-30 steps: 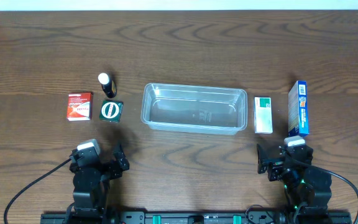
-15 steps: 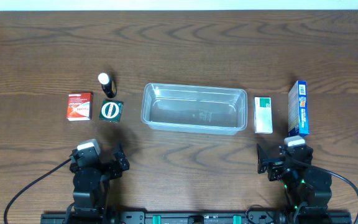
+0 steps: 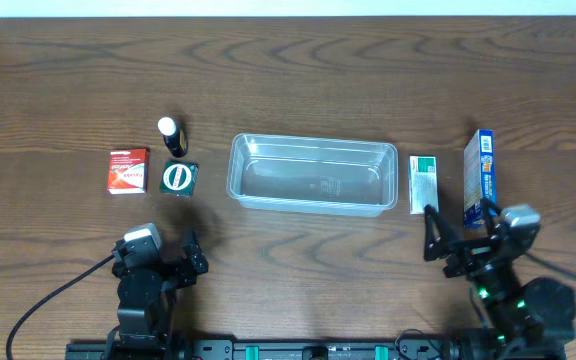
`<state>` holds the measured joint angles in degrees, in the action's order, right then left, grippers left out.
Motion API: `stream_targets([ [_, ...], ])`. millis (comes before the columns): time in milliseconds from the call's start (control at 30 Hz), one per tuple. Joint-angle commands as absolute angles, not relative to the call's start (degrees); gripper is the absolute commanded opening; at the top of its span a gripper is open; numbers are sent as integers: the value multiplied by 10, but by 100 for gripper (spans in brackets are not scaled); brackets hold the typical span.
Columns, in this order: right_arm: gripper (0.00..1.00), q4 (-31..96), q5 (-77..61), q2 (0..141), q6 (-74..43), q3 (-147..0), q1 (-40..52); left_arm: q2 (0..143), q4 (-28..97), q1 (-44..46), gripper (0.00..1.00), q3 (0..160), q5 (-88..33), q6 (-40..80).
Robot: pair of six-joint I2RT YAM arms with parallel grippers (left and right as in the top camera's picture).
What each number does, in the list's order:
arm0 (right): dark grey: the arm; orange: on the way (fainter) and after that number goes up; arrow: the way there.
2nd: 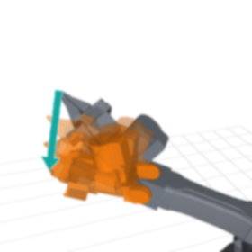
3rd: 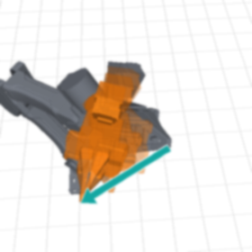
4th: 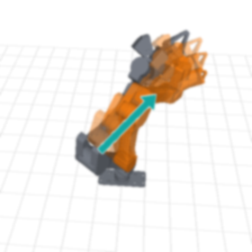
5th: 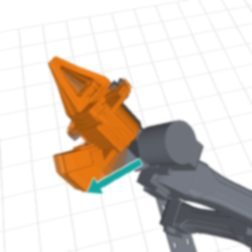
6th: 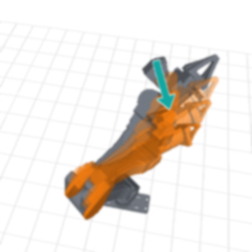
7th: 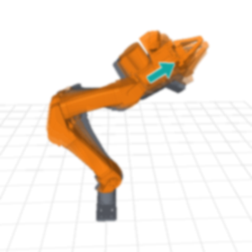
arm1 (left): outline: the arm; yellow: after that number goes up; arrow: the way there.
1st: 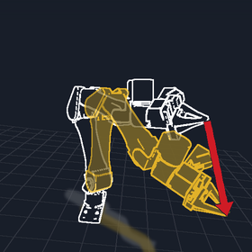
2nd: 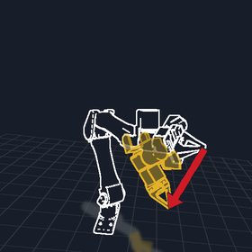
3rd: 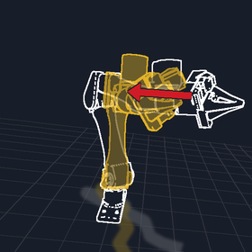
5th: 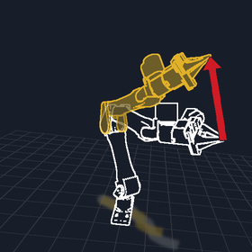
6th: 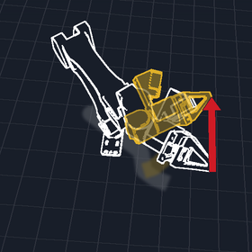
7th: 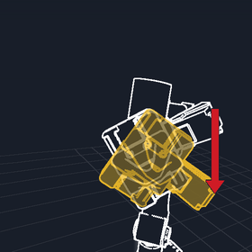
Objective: Pack container
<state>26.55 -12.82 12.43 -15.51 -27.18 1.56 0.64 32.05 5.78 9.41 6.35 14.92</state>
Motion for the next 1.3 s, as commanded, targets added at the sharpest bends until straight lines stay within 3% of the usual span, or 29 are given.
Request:
stream_targets([
  [0,99,314,-90,234,-140,-377,11,7,320,55,98,85,64,142],
  [400,99,602,44,671,-46,-804,11,7,320,55,98,86,64,142],
  [633,99,664,131,794,-127,-815,-19,7,320,55,98,86,64,142],
  [1000,91,660,93,974,-148,-815,-69,7,320,55,98,86,64,142],
  [1267,64,647,81,1037,-152,-802,-69,7,320,55,98,86,64,142],
])
